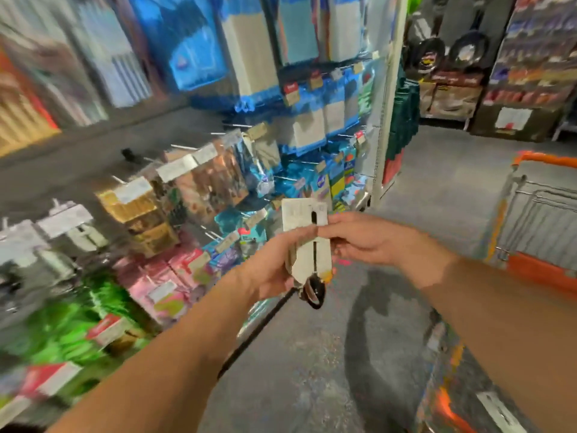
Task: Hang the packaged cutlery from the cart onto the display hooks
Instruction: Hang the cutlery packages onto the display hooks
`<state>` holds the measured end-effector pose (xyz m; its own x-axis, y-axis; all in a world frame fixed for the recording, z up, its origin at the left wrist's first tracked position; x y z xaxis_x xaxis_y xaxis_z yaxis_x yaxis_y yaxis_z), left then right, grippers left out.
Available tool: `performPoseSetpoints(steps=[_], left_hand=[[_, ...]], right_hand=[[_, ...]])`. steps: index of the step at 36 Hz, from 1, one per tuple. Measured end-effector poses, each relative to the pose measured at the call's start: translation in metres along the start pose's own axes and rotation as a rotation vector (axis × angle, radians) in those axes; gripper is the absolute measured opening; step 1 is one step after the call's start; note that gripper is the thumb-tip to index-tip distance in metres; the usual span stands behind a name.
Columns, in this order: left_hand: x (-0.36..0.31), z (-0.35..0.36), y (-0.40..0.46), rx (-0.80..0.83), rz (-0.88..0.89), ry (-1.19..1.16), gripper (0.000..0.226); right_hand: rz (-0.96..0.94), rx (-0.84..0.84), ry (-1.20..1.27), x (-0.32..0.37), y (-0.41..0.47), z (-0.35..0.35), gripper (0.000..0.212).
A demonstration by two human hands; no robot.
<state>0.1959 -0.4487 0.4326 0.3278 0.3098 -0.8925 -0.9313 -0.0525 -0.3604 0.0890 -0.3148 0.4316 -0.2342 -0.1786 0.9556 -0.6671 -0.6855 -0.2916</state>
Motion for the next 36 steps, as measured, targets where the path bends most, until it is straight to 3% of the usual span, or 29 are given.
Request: performPoseSetpoints(steps=[2,5,8,12,19,25,30,36], left_hand=[[-0.003,-0.020,-0.010,-0.089,0.050,-0.019,0.029],[-0.007,-0.048,-0.024,-0.356,0.120,-0.018,0.042],[-0.011,-0.077,-0.042,-0.615,0.224,-0.056,0.023],[-0.011,-0.122,-0.063,-0.856,0.313,0.049,0.019],[-0.013,-0.189,-0.085,-1.013,0.391,0.038,0.011],[-0.017,-0.244,-0.086,-1.198,0.348,-0.039,0.011],[-0.023,-0.273,-0.080,-1.308,0.264,0.047,0.029],[-0.017,-0.305,-0.067,-1.312,0.228,0.076,0.019]], right_hand=[[-0.024,-0.021,-0.056,0.010,0.008,0.028,0.014],[-0.031,-0.020,-0.055,0.021,0.023,0.066,0.016],[0.009,0.067,-0.090,0.028,0.038,0.098,0.018],[0.041,0.238,-0.294,0.031,0.061,0.138,0.011],[0.052,0.404,-0.484,0.035,0.109,0.211,0.012],[0.080,0.550,-0.466,0.041,0.151,0.263,0.010],[0.114,0.594,-0.538,0.050,0.187,0.291,0.013],[0.192,0.589,-0.399,0.036,0.231,0.313,0.007]])
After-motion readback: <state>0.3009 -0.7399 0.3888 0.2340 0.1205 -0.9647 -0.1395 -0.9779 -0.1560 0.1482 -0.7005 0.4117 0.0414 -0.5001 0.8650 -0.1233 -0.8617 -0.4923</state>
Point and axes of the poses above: each hand's wrist, its own y-axis towards the middle knuckle, its own z-axis out of the palm, x = y × z, the point moved 1 cm from there along y, towards the middle knuckle, and after that the axes turned 4 degrees about -x, right-handed, at the moved point
